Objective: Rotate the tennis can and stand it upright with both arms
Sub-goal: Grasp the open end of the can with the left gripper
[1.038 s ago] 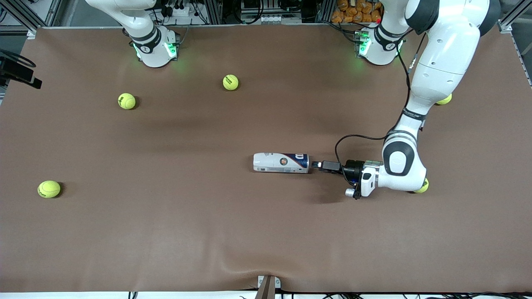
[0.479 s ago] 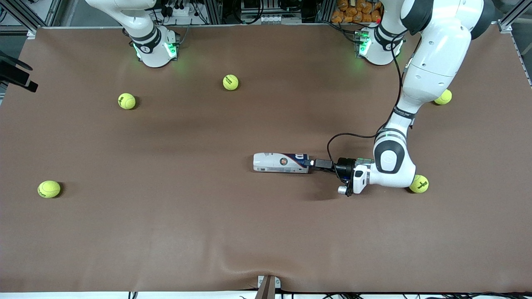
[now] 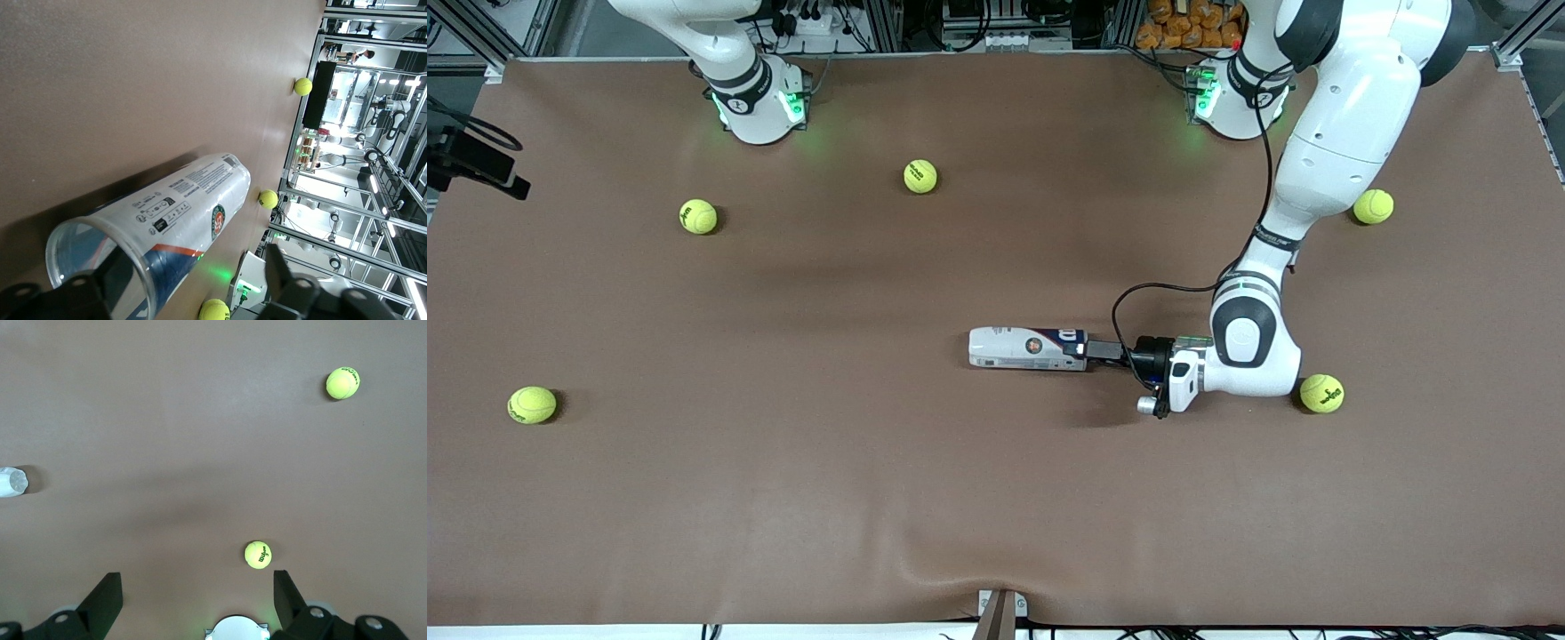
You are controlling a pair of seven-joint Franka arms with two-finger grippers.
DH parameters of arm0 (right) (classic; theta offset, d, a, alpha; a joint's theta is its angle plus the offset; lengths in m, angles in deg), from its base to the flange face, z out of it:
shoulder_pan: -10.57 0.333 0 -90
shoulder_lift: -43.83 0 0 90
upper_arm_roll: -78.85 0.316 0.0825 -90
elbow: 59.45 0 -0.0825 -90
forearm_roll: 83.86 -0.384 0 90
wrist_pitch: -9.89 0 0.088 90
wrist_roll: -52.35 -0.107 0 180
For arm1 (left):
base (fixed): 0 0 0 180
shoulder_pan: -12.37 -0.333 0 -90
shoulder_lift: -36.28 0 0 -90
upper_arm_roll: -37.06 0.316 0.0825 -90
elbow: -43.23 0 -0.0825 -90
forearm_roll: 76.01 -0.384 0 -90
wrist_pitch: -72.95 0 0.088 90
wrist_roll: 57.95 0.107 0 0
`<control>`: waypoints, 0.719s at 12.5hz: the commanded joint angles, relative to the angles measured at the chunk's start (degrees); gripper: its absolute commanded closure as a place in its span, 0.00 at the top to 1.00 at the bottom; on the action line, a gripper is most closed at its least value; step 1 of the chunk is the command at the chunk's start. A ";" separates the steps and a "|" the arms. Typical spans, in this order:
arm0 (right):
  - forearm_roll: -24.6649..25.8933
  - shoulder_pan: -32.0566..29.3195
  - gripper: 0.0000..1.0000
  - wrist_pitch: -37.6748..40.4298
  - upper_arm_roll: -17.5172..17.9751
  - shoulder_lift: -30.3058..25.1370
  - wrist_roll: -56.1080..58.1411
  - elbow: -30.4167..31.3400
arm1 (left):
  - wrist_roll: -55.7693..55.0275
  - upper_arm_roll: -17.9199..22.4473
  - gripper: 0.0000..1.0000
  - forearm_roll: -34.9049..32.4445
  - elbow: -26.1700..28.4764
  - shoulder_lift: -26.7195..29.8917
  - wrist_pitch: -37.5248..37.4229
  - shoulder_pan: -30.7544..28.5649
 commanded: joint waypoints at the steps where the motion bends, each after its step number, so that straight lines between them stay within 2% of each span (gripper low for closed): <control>1: 0.53 0.25 1.00 0.51 -0.10 0.64 -0.80 -1.26 | 1.73 0.08 0.52 1.62 0.91 0.29 0.79 0.03; 2: 0.62 0.25 1.00 0.51 -0.10 0.64 -0.80 -1.26 | 1.73 0.08 0.36 1.71 1.25 0.46 0.79 0.03; 3: 0.62 0.16 1.00 0.42 -0.10 0.72 -0.80 -1.26 | 1.65 0.08 0.23 1.53 1.26 0.46 0.62 -0.32; 5: 0.62 0.07 1.00 0.42 -0.10 0.72 -0.80 -1.26 | 1.03 0.08 0.05 1.27 1.35 0.46 0.36 -0.41; 6: 0.62 0.07 1.00 0.42 -0.10 0.72 -0.80 -1.26 | 0.77 0.17 0.00 1.10 1.26 0.64 0.36 -0.41; 9: 0.62 0.07 1.00 0.51 -0.10 0.72 -0.80 -1.26 | -5.10 0.25 0.00 -1.36 0.21 1.69 0.44 0.20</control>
